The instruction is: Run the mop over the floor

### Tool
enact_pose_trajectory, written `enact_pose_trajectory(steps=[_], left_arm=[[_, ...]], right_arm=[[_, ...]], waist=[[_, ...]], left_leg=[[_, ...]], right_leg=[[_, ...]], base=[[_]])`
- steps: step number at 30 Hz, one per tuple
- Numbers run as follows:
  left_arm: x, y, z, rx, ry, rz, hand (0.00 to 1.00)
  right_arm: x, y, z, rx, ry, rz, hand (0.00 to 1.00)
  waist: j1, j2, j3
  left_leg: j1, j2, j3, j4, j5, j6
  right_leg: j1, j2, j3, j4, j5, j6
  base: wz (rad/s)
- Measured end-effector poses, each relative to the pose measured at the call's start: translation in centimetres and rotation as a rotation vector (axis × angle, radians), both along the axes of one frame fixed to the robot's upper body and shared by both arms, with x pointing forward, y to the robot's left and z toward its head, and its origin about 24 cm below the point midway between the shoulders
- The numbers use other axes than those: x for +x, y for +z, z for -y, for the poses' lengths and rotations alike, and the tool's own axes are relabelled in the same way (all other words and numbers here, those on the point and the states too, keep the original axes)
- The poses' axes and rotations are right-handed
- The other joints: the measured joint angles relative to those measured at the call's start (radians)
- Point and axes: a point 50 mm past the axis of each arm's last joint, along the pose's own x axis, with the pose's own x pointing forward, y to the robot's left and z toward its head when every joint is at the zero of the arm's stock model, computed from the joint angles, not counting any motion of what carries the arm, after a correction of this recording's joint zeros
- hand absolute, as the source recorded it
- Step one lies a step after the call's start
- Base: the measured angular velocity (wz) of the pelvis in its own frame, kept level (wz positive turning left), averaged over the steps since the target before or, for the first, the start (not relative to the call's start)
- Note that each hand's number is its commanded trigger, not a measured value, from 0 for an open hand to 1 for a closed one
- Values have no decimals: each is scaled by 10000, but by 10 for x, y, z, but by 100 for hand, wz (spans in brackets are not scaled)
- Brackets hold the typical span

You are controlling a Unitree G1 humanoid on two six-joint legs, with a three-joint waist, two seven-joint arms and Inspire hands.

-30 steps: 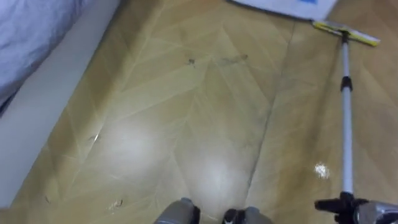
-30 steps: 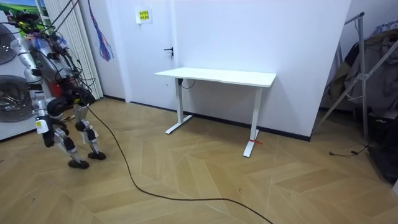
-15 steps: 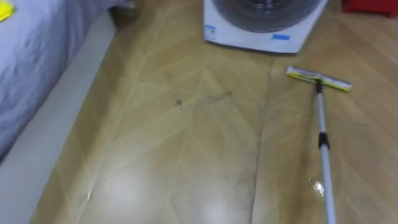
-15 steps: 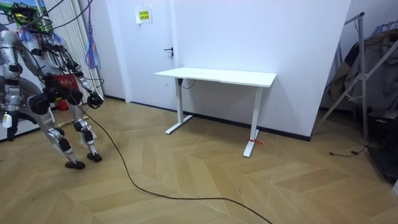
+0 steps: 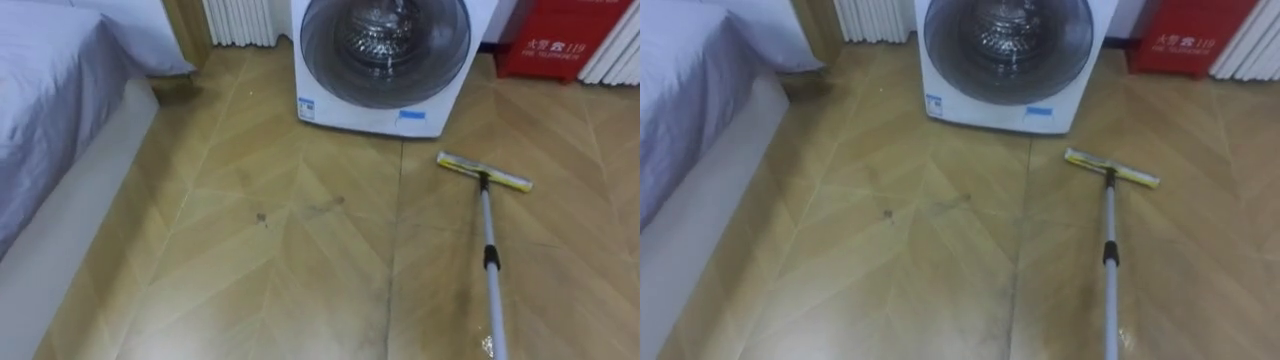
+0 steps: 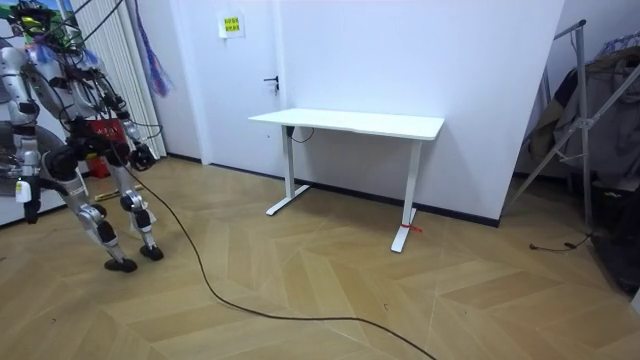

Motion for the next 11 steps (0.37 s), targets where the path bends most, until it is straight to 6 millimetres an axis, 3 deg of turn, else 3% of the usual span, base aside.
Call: enact_pose_trajectory(steps=[6,8,11], left_arm=[[8,0,1,-100,-56,98,0],[11,0,2,-158,-74,196,0],[10,0,4,-210,-58,159,0]], right_arm=[[-1,-2,-6,280,-48,205,100],[-1,-2,-6,281,-17,218,100],[-3,-2,-6,314,44,189,100]], waist=[[-100,51,-49],[-145,77,-101],[-247,75,-53]], left_leg=[[195,-1,-10,-77,1,-18],[235,1,-10,-67,6,-24],[478,0,-9,-86,1,-28]], right_leg=[[184,4,-1,7,2,2],[211,5,0,22,2,2],[441,11,36,9,1,2]], base=[[1],[0],[0]])
